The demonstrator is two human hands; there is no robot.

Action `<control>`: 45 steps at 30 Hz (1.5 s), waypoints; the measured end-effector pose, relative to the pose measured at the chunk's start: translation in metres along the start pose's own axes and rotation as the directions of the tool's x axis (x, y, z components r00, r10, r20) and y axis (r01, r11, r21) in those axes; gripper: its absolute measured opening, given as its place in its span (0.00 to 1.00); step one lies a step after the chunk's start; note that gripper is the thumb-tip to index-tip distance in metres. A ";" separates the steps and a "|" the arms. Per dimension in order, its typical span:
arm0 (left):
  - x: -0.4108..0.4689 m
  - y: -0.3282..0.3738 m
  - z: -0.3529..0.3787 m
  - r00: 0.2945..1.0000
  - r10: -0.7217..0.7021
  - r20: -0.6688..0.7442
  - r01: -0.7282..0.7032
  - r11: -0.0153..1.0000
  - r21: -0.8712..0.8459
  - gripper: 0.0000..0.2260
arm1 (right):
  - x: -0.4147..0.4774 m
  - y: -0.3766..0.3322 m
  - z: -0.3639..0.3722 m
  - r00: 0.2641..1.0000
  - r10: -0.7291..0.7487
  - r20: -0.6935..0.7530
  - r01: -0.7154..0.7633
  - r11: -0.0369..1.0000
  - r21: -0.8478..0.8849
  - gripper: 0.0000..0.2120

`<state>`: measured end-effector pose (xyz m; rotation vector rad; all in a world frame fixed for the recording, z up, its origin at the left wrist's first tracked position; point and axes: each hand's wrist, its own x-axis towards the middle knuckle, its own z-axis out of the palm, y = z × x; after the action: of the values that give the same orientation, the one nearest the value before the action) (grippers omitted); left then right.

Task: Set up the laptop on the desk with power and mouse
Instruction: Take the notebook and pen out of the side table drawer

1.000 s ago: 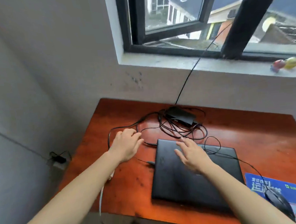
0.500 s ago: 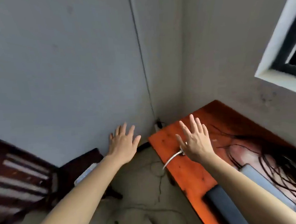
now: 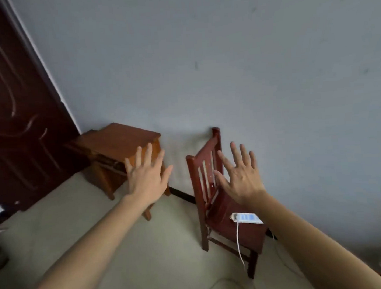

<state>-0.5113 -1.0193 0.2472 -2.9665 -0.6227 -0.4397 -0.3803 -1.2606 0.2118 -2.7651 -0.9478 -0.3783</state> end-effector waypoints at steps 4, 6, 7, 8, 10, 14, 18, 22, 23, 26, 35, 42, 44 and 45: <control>0.020 -0.115 0.004 0.990 -0.139 -0.017 0.140 0.989 0.051 0.29 | 0.087 -0.100 0.040 0.992 -0.122 -0.017 0.122 0.992 0.017 0.33; 0.024 -0.164 0.006 0.977 -0.213 0.005 0.212 0.975 0.069 0.29 | 0.119 -0.147 0.063 0.984 -0.174 0.031 0.173 0.984 0.037 0.35; 0.025 -0.187 0.010 0.971 -0.237 0.009 0.236 0.969 0.072 0.30 | 0.134 -0.169 0.076 0.977 -0.207 0.048 0.205 0.978 0.039 0.35; 0.025 -0.200 0.015 0.969 -0.246 0.010 0.244 0.966 0.080 0.31 | 0.143 -0.182 0.085 0.971 -0.234 0.048 0.232 0.972 0.028 0.35; 0.032 -0.238 0.027 0.960 -0.280 0.011 0.278 0.955 0.103 0.31 | 0.174 -0.221 0.105 0.956 -0.286 0.068 0.284 0.958 0.029 0.35; 0.057 -0.310 0.055 0.929 -0.367 0.048 0.362 0.928 0.090 0.30 | 0.235 -0.289 0.145 0.933 -0.346 0.102 0.338 0.937 0.089 0.34; 0.097 -0.377 0.090 0.918 -0.393 0.048 0.387 0.916 0.106 0.31 | 0.306 -0.346 0.191 0.903 -0.425 0.071 0.414 0.901 0.127 0.34; 0.176 -0.461 0.128 0.902 -0.425 0.072 0.410 0.898 0.161 0.30 | 0.407 -0.405 0.243 0.887 -0.458 0.063 0.444 0.882 0.155 0.34; 0.200 -0.483 0.133 0.895 -0.441 0.073 0.425 0.889 0.170 0.30 | 0.436 -0.421 0.251 0.883 -0.465 0.057 0.452 0.878 0.157 0.34; 0.253 -0.538 0.138 0.894 -0.446 0.042 0.433 0.884 0.178 0.29 | 0.509 -0.463 0.269 0.879 -0.472 0.068 0.452 0.871 0.193 0.35; 0.346 -0.729 0.158 0.818 -0.573 -0.046 0.574 0.813 0.096 0.31 | 0.680 -0.631 0.320 0.827 -0.558 0.075 0.540 0.824 0.171 0.34; 0.422 -0.896 0.217 0.823 -0.566 0.051 0.566 0.824 0.029 0.31 | 0.780 -0.765 0.399 0.839 -0.530 0.126 0.509 0.845 0.162 0.34; 0.450 -0.935 0.227 0.850 -0.523 0.071 0.522 0.852 0.030 0.32 | 0.804 -0.794 0.412 0.856 -0.499 0.134 0.478 0.864 0.160 0.33; 0.469 -0.960 0.229 0.861 -0.501 0.087 0.500 0.865 0.030 0.32 | 0.819 -0.812 0.417 0.865 -0.480 0.142 0.459 0.874 0.161 0.33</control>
<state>-0.4290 0.0685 0.1830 -2.7978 -1.4166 -0.3267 -0.1874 -0.0519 0.1433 -2.4599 -1.6417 -0.1311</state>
